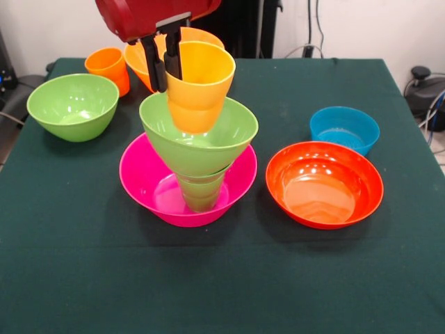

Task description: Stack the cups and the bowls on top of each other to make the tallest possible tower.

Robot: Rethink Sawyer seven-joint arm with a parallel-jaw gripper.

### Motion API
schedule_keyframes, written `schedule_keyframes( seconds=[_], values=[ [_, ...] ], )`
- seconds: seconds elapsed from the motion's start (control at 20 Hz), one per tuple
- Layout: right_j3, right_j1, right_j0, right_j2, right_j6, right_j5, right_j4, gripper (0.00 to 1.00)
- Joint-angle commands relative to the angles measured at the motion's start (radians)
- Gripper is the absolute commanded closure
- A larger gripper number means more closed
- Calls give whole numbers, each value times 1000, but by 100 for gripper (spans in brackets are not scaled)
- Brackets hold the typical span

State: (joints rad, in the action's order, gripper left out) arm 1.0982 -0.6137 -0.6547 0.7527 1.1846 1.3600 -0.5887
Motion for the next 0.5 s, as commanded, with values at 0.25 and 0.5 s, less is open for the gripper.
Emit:
schedule_keyframes(
  seconds=[0.25, 0.5],
  values=[
    [103, 29, -2, -19, -159, -64, -19, 100],
    [87, 37, 7, -19, -163, -56, -22, 100]
  ],
)
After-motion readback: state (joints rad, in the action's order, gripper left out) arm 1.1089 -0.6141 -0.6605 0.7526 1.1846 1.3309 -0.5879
